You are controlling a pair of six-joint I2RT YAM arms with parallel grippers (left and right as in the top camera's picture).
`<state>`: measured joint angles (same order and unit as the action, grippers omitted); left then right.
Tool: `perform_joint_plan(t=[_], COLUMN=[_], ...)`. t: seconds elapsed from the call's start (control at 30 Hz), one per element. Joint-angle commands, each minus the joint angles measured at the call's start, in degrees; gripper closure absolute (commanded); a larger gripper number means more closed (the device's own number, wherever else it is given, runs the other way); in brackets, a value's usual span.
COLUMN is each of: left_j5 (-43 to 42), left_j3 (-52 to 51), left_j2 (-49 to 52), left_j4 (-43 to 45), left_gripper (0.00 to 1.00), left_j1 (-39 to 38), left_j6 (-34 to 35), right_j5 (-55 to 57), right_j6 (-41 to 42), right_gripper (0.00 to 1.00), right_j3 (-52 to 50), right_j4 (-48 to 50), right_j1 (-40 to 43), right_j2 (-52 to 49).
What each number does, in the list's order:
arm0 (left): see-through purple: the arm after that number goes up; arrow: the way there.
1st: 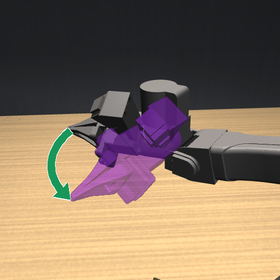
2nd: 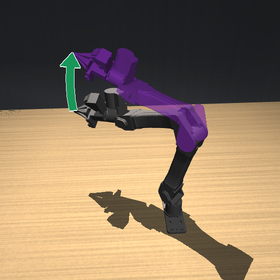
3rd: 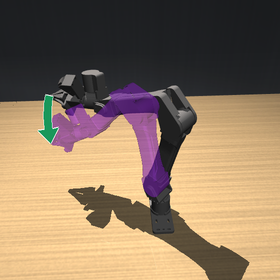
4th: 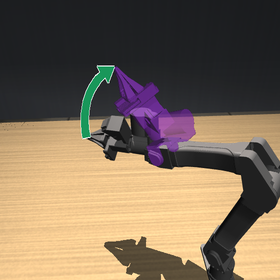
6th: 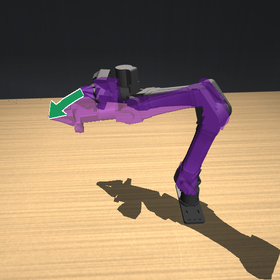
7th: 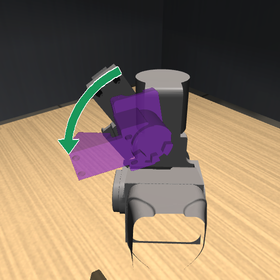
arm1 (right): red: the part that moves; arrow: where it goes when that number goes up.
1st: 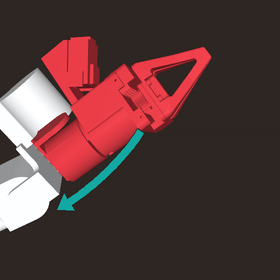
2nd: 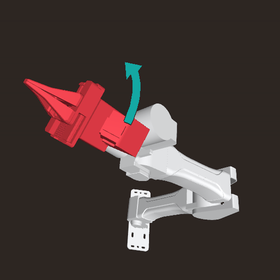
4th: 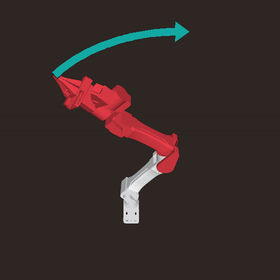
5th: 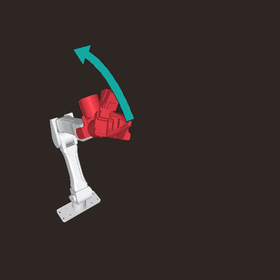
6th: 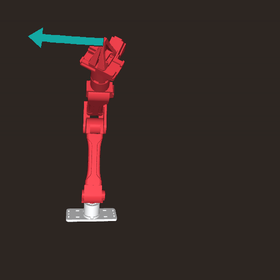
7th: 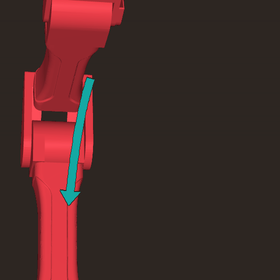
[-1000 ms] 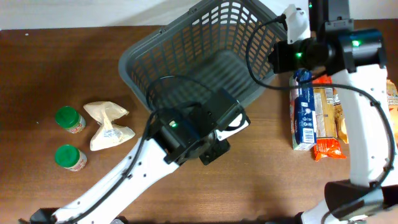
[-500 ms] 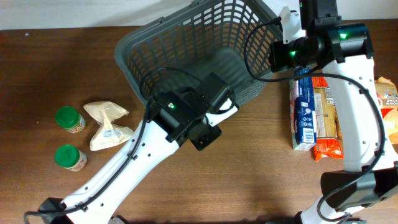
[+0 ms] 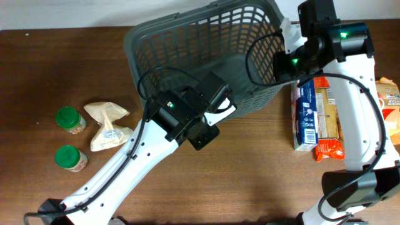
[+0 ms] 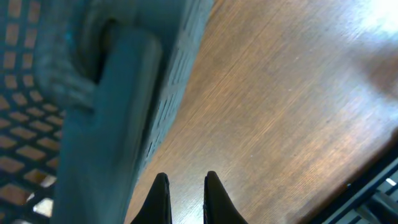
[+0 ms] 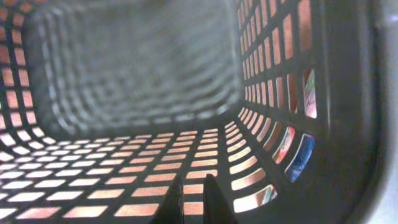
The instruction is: Pack container
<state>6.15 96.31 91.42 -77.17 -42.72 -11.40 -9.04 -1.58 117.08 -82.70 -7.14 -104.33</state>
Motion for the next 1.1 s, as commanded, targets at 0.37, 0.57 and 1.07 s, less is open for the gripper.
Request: perform_joint_plan(t=[0.37, 0.57, 1.07], left_j5=[-0.2, -2.5, 4.2], left_j3=[0.2, 1.6, 11.1], left_j2=[-0.1, -6.0, -22.5], left_j4=[0.8, 0.9, 1.4], left_gripper=[0.98, 0.95, 0.46], left_j1=[10.2, 10.2, 27.3], left_j6=[-0.3, 4.8, 9.3], right_j5=[1.1, 0.7, 11.6], right_j6=[-1.2, -1.1, 4.1], right_gripper=[0.96, 0.96, 0.96], right_j3=[0.0, 3.3, 20.7], right_j4=[-2.6, -1.9, -5.8], right_j1=[-0.3, -0.2, 10.6], right_j2=[-0.7, 3.1, 21.0])
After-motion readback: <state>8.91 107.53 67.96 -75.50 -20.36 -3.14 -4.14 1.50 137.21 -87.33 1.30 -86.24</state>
